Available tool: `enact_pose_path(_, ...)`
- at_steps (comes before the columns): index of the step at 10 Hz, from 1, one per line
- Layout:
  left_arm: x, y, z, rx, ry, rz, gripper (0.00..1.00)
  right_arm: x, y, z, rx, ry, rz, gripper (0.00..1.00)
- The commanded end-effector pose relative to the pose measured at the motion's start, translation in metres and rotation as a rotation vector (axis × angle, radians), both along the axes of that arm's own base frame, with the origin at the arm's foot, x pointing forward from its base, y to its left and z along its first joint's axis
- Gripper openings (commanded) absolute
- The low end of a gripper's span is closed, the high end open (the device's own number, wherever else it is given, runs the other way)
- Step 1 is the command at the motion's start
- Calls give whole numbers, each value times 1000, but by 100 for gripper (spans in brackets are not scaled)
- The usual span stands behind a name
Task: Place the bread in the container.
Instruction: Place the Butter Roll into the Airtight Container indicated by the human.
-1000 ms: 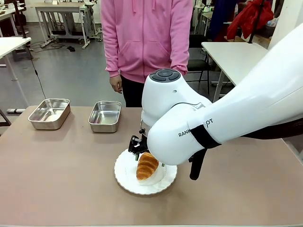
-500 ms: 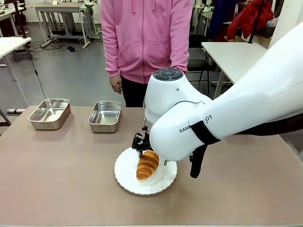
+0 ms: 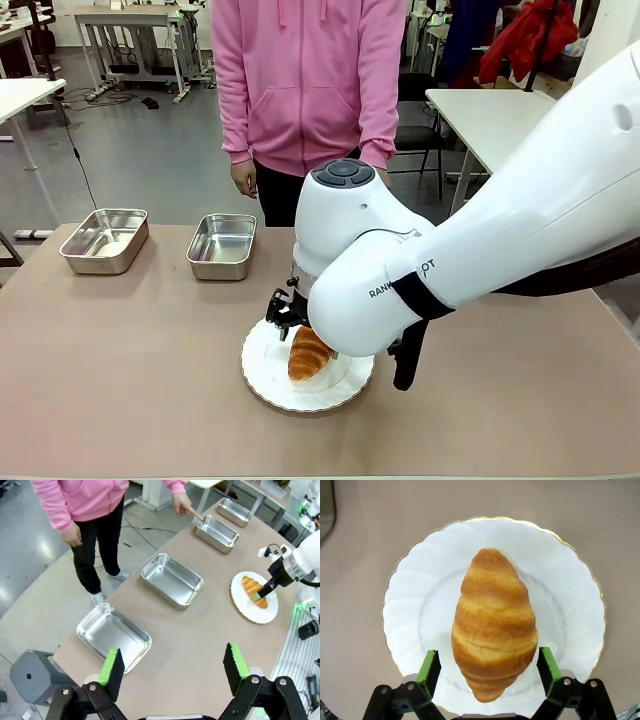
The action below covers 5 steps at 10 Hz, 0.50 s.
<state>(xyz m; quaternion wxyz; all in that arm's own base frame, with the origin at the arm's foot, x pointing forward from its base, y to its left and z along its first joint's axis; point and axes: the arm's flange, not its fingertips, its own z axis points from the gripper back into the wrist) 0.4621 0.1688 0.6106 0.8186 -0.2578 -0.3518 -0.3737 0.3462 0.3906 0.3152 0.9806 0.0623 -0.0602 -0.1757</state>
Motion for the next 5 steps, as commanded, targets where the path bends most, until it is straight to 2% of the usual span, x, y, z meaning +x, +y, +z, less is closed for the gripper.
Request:
enact_pose_path(1, -1, -1, 1, -2, -11, -10, 100, 6, 15, -11, -36, -31, -31, 100)
enact_pose_path(5, -1, -1, 1, -2, -11, -10, 100, 12, 17, -21, -63, -30, -29, 100)
